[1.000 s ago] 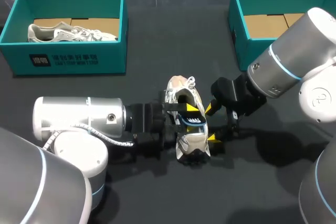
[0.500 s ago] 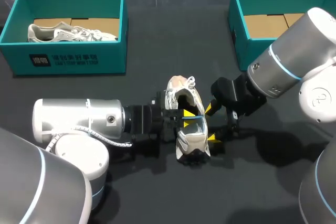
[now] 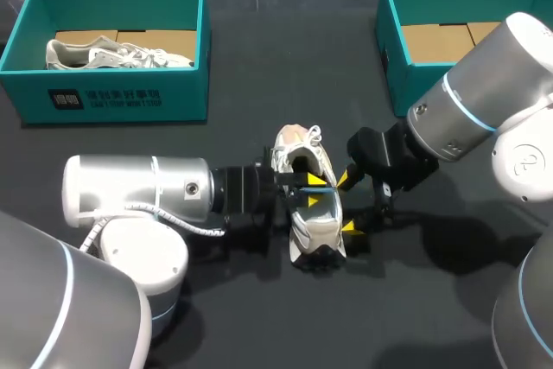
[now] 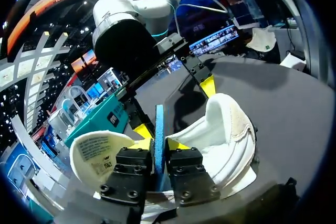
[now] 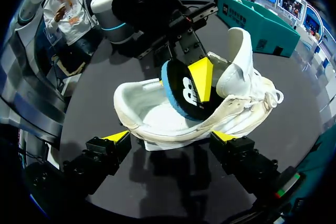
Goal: Take the shoe out of the shoebox, open the shoe tongue, remove and reinsert the insole, then place the shoe into the shoebox
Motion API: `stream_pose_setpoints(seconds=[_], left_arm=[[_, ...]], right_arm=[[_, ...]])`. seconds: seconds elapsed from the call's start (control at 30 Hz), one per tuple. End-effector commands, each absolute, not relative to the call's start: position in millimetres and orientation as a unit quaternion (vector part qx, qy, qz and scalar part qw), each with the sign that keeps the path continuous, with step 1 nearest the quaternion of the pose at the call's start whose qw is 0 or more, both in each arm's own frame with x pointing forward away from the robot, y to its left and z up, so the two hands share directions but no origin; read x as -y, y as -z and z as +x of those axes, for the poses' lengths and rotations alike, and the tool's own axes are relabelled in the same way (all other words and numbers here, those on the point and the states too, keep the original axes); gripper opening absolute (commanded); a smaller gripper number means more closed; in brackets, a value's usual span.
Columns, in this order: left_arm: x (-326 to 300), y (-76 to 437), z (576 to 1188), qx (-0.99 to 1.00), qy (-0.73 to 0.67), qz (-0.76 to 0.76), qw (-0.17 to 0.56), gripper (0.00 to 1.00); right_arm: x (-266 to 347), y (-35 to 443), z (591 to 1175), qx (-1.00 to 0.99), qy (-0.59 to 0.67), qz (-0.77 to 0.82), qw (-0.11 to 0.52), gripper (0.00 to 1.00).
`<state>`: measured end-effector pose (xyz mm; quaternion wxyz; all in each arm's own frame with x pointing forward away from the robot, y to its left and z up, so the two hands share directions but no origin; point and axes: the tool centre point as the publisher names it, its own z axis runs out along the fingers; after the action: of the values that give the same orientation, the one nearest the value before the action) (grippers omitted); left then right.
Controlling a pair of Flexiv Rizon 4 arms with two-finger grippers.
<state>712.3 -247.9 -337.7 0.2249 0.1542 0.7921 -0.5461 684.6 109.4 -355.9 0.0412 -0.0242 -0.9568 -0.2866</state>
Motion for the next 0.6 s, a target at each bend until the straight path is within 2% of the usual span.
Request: stream_pose_setpoints(seconds=[0.03,0.27,0.37,0.43,0.6], left_arm=[[235,324,702,-0.786,0.556,0.159,0.219,0.37],[229,316,689,-0.785,0.557,0.174,0.21,0.36],[231,318,687,-0.786,0.554,0.18,0.204,0.22],[235,322,687,-0.787,0.554,0.185,0.201,0.0],[249,333,690,-0.786,0.55,0.196,0.204,0.0]], right_arm=[[-110,356,683,0.957,0.286,-0.025,0.04,1.0],[-110,356,683,0.957,0.286,-0.025,0.04,1.0],[-110,356,683,0.957,0.286,-0.025,0.04,1.0],[-110,356,683,0.957,0.286,-0.025,0.04,1.0],[-110,356,683,0.957,0.286,-0.025,0.04,1.0]])
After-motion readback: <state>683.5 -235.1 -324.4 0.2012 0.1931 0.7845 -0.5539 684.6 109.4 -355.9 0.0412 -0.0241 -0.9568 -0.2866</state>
